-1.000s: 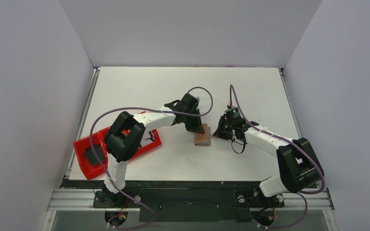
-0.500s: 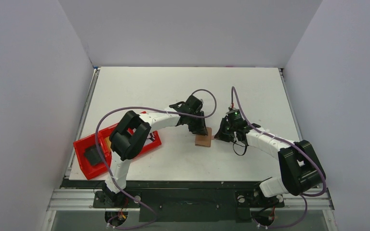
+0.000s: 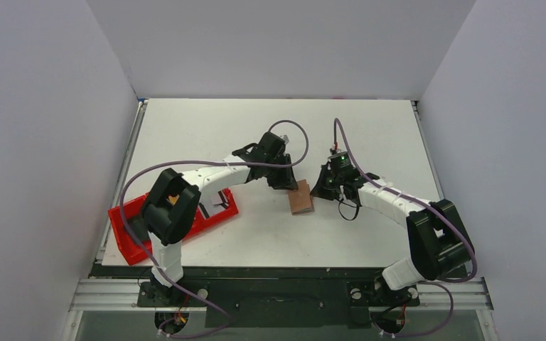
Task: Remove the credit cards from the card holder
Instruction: Close the card holder at the center of the board.
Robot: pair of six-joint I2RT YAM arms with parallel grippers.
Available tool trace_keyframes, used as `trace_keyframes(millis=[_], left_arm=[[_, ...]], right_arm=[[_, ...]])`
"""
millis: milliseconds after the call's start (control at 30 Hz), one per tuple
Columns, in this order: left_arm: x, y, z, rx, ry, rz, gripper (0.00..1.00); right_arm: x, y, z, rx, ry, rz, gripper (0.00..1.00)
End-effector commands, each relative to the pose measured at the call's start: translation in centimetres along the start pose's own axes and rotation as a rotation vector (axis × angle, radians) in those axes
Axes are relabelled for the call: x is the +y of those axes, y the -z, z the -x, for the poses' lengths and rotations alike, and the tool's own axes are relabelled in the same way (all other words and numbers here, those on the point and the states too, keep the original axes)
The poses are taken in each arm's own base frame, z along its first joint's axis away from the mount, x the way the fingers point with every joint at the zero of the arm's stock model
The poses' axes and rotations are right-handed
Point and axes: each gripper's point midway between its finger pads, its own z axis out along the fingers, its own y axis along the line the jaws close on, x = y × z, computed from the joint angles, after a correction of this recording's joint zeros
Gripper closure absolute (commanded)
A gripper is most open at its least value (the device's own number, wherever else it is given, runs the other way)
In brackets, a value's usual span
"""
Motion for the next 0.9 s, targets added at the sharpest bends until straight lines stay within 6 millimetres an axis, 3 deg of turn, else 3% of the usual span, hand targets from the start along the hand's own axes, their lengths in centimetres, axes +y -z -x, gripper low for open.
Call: trace_keyframes(millis=[0, 167, 367, 533, 867], left_arm=[[1.4, 1.5, 0.7, -0.036, -0.009, 0.008, 0.81], [2.0, -0.4, -0.4, 0.021, -0.021, 0.005, 0.91], [1.1, -2.4, -0.5, 0.05, -0.021, -0.02, 0.92], [3.0, -4.0, -1.2, 0.083, -0.008, 0.057, 0.92], [3.9, -4.0, -1.3, 0.079, 0.008, 0.08, 0.93]], right_arm=[[2.0, -0.5, 1.2, -0.01, 0.06, 0.027, 1.0], [2.2, -0.9, 1.4, -0.003, 0.062, 0.016, 1.0], [2.1, -0.8, 1.2, -0.004, 0.063, 0.008, 1.0], [2.3, -0.7, 1.0, 0.001, 0.069, 0.014, 1.0], [4.8, -2.8, -0.9, 0.076, 0.101, 0.092, 1.0]])
